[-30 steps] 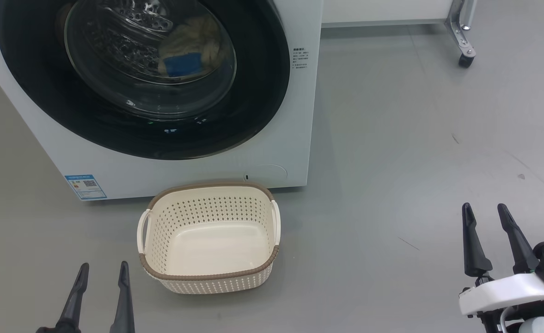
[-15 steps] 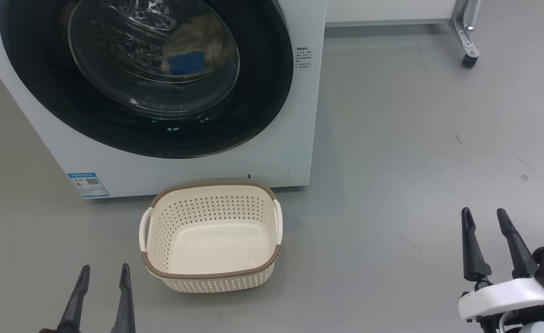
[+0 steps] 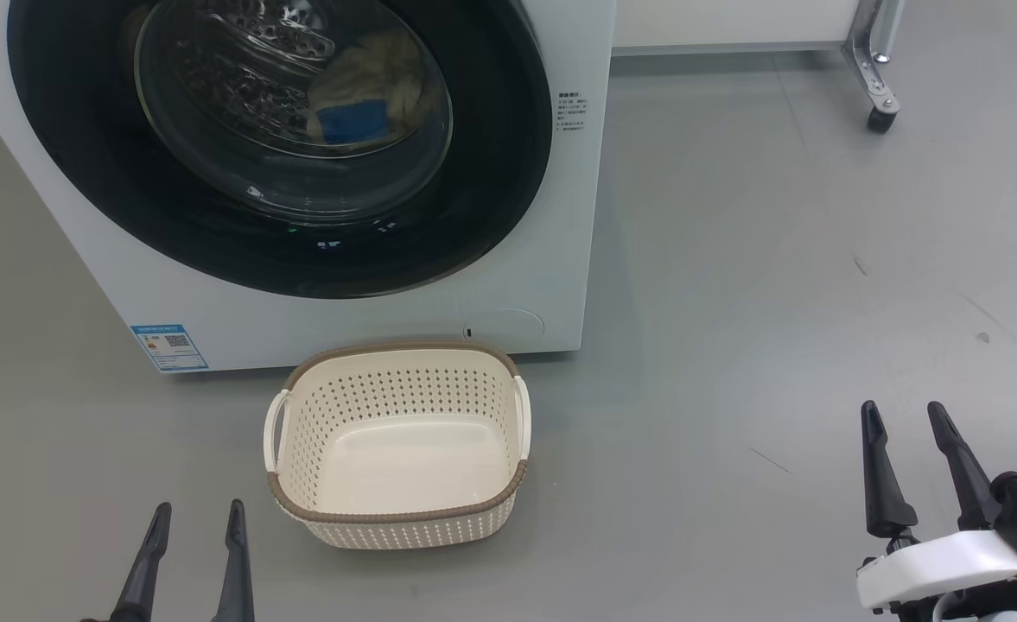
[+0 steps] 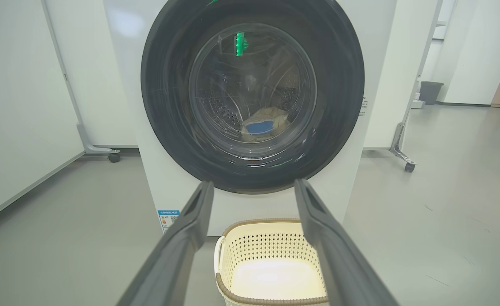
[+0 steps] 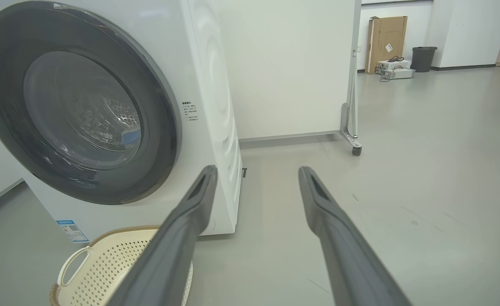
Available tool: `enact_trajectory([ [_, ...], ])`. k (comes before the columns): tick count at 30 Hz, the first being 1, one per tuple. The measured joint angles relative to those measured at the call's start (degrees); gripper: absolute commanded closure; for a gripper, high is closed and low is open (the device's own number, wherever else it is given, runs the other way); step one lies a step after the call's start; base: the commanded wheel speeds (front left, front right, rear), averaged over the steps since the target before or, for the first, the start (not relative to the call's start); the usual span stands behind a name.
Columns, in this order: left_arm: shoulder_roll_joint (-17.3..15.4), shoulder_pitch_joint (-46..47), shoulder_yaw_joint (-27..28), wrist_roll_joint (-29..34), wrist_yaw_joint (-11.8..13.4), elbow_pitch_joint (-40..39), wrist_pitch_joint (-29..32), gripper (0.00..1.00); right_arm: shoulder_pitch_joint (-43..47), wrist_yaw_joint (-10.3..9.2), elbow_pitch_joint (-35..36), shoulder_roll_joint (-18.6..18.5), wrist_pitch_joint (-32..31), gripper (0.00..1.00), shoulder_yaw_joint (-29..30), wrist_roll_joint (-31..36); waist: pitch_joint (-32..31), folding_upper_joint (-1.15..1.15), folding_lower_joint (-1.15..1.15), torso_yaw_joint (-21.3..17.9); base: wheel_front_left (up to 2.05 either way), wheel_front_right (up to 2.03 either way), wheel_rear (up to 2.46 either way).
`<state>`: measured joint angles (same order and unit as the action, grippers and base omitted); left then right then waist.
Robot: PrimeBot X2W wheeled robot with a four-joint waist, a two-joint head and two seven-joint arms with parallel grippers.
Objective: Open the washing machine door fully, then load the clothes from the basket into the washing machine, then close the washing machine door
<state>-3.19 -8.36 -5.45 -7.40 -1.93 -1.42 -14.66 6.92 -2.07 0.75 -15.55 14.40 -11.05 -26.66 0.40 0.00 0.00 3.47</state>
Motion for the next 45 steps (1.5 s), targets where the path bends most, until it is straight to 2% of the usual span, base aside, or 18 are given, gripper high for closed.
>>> enact_trajectory([
  [15,0.1,-0.2,0.0,0.4,-0.4,0.1,0.0,0.0,0.2,-0.08,-0.6,-0.3,0.0,0.0,-0.2,1.1,0.0,0.0,0.0,0.2,0.0,0.0,0.0],
  [16,0.1,-0.2,0.0,0.4,-0.5,0.2,0.0,1.0,0.2,-0.08,-0.6,-0.3,0.0,1.0,-0.2,1.1,0.0,0.0,0.0,0.2,0.0,0.0,0.0],
  [23,1.3,-0.4,-0.7,0.4,-0.5,4.0,0.0,1.0,1.1,-0.01,-4.1,2.4,0.0,1.0,-1.3,1.0,0.0,0.0,0.0,0.3,0.0,0.0,0.0],
  [29,1.3,-1.2,-1.4,-2.3,-0.5,3.6,0.0,1.0,1.3,0.3,-4.3,3.0,-0.1,1.0,-1.3,-1.8,0.1,0.0,0.0,0.1,0.0,0.0,0.0],
  [45,1.3,-1.3,-0.6,-18.6,-1.0,3.4,2.0,1.0,1.0,1.19,-4.7,4.6,-2.9,1.0,1.5,-13.7,0.1,0.0,0.0,-0.6,0.0,0.0,0.0],
])
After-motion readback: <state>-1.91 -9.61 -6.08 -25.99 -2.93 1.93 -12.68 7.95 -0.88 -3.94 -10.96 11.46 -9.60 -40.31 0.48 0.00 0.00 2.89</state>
